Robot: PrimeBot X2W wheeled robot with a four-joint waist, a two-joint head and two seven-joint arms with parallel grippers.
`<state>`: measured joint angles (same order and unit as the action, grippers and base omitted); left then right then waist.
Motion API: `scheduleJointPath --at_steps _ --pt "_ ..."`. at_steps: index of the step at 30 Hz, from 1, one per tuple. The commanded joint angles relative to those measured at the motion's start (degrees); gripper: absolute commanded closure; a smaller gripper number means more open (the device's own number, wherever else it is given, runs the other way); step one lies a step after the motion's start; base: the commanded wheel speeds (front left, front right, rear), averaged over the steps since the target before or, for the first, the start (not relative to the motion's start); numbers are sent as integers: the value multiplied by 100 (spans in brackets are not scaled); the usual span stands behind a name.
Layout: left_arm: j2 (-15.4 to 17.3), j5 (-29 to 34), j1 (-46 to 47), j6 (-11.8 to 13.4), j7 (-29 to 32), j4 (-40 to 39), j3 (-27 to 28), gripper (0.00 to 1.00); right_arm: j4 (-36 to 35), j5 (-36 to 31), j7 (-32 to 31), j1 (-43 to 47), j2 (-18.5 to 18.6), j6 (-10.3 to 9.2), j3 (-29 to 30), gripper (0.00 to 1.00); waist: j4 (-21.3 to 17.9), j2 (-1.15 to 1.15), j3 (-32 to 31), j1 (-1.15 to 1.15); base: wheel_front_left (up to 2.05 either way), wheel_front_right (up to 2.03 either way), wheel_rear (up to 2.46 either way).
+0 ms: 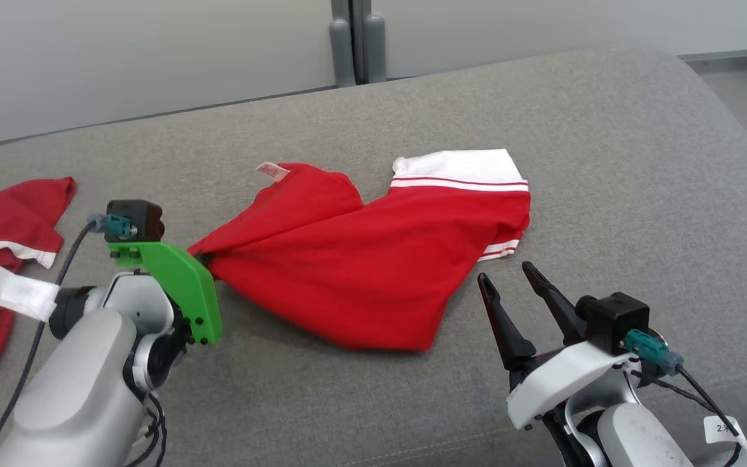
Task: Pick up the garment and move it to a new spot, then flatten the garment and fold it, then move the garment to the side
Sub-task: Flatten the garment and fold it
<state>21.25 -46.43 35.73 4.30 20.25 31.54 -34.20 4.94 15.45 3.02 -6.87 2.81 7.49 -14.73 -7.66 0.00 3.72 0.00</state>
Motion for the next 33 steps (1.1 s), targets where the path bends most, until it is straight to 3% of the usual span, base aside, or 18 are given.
scheduleJointPath --at_steps 1,6,11,12,13,18,26,33 --pt "134 -24 -337 171 93 -337 4 100 -34 9 -30 96 15 0 17 0 354 0 -324 0 0 0 0" --pt "297 -235 -1322 663 246 -1320 25 100 -72 44 -56 111 15 0 30 0 421 0 -384 0 0 0 0" --pt "375 -297 -1839 920 286 -1754 27 100 -78 30 -53 154 15 0 93 0 450 0 -390 0 0 0 0" --pt "394 -290 -1928 981 287 -1827 25 64 -79 26 -54 161 15 0 106 0 456 0 -389 0 0 0 0" --pt "415 -278 -2007 1050 286 -1895 27 0 -79 23 -57 169 14 0 118 0 461 0 -390 0 0 0 0" --pt "439 -426 -2212 1240 325 -2171 156 0 -92 40 -67 156 14 0 144 0 469 0 -366 0 0 0 0" --pt "820 -386 -1810 1623 566 -2403 490 0 -81 81 6 68 16 0 96 0 391 0 -230 0 0 0 0" --pt "676 -218 -1095 1575 537 -2087 480 0 -114 20 17 -85 14 0 75 0 135 0 113 0 0 0 0"
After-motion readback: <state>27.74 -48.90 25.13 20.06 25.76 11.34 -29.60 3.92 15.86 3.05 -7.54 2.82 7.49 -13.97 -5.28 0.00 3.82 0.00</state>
